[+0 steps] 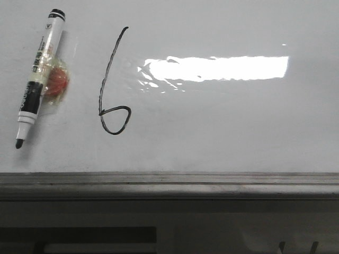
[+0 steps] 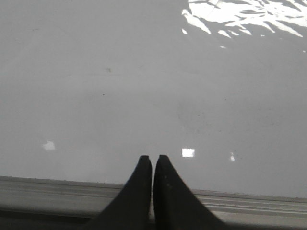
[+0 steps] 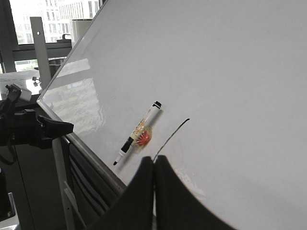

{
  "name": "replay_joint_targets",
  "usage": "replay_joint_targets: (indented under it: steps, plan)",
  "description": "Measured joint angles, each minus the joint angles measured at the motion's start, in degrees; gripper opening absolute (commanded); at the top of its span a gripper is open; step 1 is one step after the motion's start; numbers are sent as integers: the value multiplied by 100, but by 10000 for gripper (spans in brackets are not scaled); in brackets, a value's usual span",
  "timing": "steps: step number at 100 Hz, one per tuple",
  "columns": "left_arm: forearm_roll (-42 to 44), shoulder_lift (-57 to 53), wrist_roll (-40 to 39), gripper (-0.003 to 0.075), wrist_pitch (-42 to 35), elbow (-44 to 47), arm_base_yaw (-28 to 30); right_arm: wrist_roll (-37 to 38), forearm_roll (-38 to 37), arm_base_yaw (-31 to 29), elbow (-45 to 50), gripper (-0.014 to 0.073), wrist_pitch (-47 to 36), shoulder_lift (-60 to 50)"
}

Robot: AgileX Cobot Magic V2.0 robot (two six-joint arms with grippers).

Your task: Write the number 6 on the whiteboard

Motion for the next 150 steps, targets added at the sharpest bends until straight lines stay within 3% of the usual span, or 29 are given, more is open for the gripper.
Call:
replay_joint_targets:
  steps: [73, 87, 120, 150]
  plan:
    - [0, 0, -9, -21, 0, 0, 0, 15, -240, -152, 0, -63, 0, 0]
    - [0, 0, -9, -21, 0, 0, 0, 15, -620, -862, 10, -63, -37, 0]
    - [0, 0, -9, -21, 0, 0, 0, 74, -889, -3487, 836, -63, -666, 0]
    - [0, 0, -9, -21, 0, 0, 0, 1076, -1733, -4339, 2217, -63, -1215, -462]
